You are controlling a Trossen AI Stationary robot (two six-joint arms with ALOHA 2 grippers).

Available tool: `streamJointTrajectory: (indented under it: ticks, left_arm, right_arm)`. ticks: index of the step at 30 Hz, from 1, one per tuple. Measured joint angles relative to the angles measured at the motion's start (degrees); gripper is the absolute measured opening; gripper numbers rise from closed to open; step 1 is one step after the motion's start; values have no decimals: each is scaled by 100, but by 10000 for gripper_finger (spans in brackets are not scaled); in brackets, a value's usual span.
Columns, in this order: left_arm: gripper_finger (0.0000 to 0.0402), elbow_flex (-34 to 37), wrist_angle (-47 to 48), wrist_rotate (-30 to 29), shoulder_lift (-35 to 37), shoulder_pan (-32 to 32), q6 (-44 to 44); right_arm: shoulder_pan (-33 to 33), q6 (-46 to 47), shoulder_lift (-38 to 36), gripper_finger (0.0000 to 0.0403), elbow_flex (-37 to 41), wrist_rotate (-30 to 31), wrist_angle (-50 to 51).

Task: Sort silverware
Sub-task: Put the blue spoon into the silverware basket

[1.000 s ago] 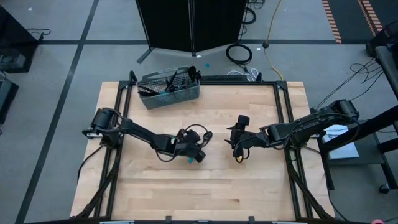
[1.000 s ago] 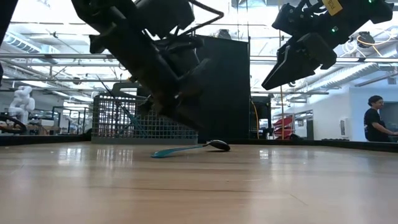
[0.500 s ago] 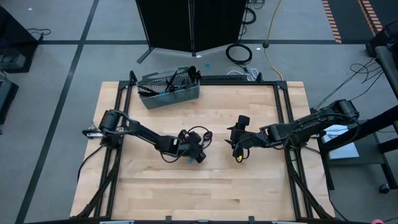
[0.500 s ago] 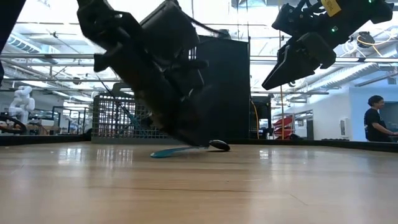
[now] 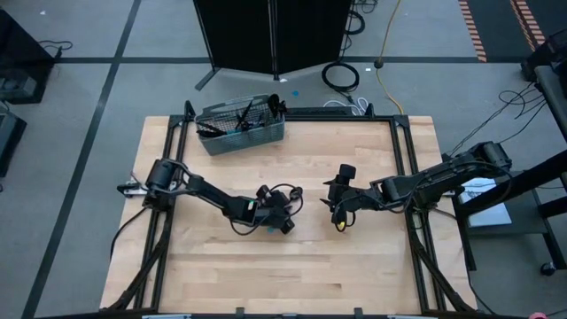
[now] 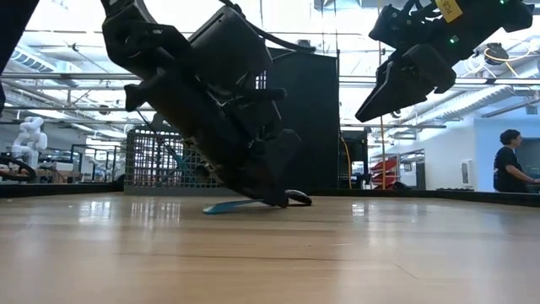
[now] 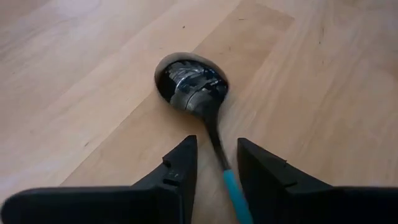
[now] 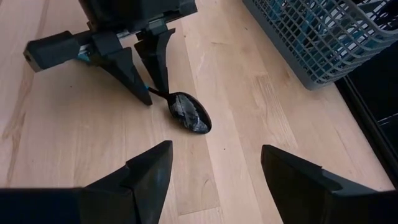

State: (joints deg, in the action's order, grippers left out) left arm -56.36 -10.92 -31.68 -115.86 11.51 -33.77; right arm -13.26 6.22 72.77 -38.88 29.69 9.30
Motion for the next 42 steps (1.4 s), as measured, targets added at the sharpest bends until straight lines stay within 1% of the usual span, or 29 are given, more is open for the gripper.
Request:
streamJointTrajectory:
  ticks: [4, 7, 9, 12, 16, 19, 23, 24, 26, 29, 30, 32, 34, 36, 37, 38, 40, 42]
  left_arm:
    - [70, 4, -131, 1, -12, -9, 159]
    - [25, 13, -312, 3, -16, -11, 430]
    - [9, -5, -456, 4, 7, -11, 614]
    - [9, -141, -499, 2, 142, -30, 897]
    - [4, -281, -528, -51, 492, -80, 1502]
    - [3, -254, -511, -332, 926, -103, 1818]
    - [2, -46, -584, -960, 1712, -81, 2147]
    - [2, 65, -718, -1065, 1925, -62, 2249]
    - [2, 414, -1290, -1182, 2352, -49, 2488]
    - [1, 1152, -2656, -1175, 2905, -192, 2725]
    - [1, 1459, -3278, -1111, 3044, -318, 2746]
    - [1, 2051, -4736, -626, 3155, -678, 2647]
    - [1, 2576, -6143, 275, 3105, -1099, 2172]
    - [1, 2796, -7219, 1258, 2811, -1459, 1575]
    - [1, 2865, -7643, 1568, 2616, -1556, 1304]
    - [0, 2841, -7918, 1815, 2412, -1584, 1061]
    - [0, 2546, -7869, 2144, 2118, -1533, 772]
    - [0, 2151, -7900, 2523, 1808, -1406, 727]
  right_arm:
    - [0, 0, 0, 242, 0, 0, 0]
    - [0, 0, 0, 242, 1, 0, 0]
    - [0, 0, 0, 242, 1, 0, 0]
    - [0, 0, 0, 242, 0, 0, 1]
    - [-2, 0, 0, 242, 1, 0, 6]
    - [-14, 0, 0, 242, -1, 1, 80]
    - [-132, -70, 0, 242, -1, 61, 135]
    - [-163, -76, 0, 242, -1, 59, 137]
    - [-212, -84, 0, 242, -1, 56, 172]
    - [-252, -85, 0, 242, -1, 51, 188]
    - [-260, -79, 0, 242, -1, 54, 183]
    - [-260, -37, 0, 242, -1, 36, 179]
    - [-260, 4, 0, 242, -1, 33, 121]
    - [-260, 0, 0, 242, 0, 31, -198]
    - [-262, -26, 0, 242, 9, 20, -541]
    - [-273, -71, 0, 242, 74, -14, -1105]
    - [-301, -324, 1, 242, 351, -233, -2597]
    - [-330, -592, 70, 242, 705, -654, -4153]
